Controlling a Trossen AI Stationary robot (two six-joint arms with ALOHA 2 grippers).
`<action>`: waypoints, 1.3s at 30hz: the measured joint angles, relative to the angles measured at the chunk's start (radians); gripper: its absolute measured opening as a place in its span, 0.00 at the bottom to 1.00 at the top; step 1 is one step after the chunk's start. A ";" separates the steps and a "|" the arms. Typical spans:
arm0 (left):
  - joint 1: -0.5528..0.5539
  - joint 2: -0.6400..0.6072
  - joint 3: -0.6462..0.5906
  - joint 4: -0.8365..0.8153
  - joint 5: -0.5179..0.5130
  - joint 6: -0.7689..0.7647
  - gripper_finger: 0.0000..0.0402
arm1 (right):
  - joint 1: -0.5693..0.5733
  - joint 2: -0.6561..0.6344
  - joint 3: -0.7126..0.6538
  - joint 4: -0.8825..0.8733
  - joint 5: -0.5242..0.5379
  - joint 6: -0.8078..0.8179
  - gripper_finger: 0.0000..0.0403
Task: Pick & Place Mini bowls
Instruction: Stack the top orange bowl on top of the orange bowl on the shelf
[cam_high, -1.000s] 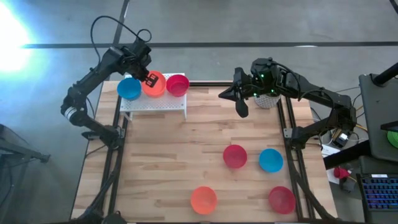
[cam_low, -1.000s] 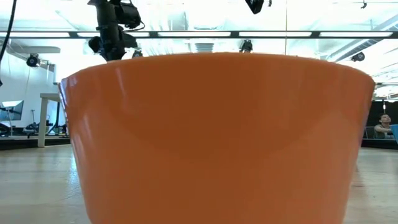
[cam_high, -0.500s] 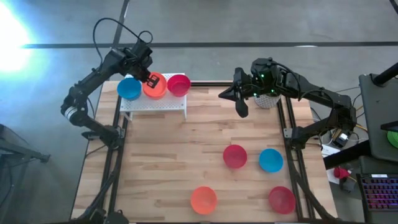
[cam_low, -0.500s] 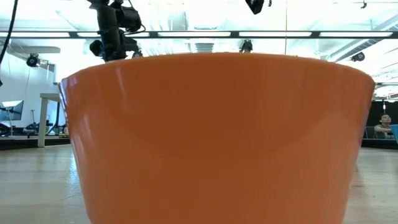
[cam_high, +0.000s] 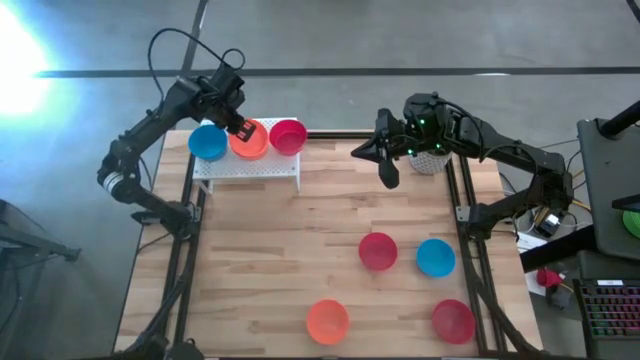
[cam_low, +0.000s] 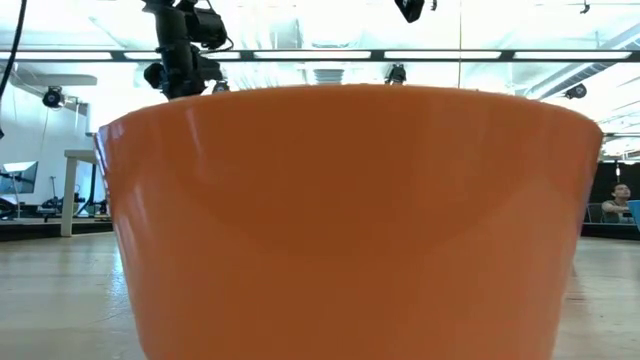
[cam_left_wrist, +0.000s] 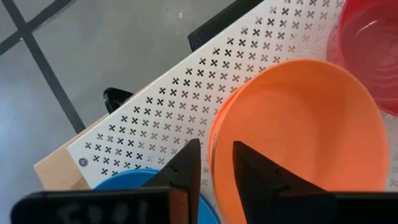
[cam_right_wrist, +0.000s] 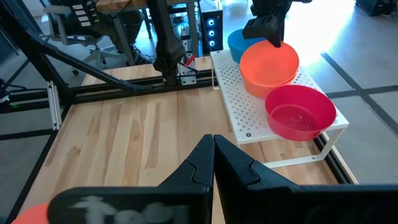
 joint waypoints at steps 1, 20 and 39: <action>0.000 0.000 0.011 -0.005 -0.001 0.000 0.22 | 0.000 0.000 0.000 0.000 0.000 0.000 0.02; 0.000 -0.005 0.080 -0.038 0.025 -0.030 0.02 | 0.000 0.000 0.000 0.014 0.000 0.015 0.02; 0.000 -0.010 -0.022 -0.012 0.022 -0.034 0.00 | 0.000 0.000 0.000 0.014 0.000 0.015 0.02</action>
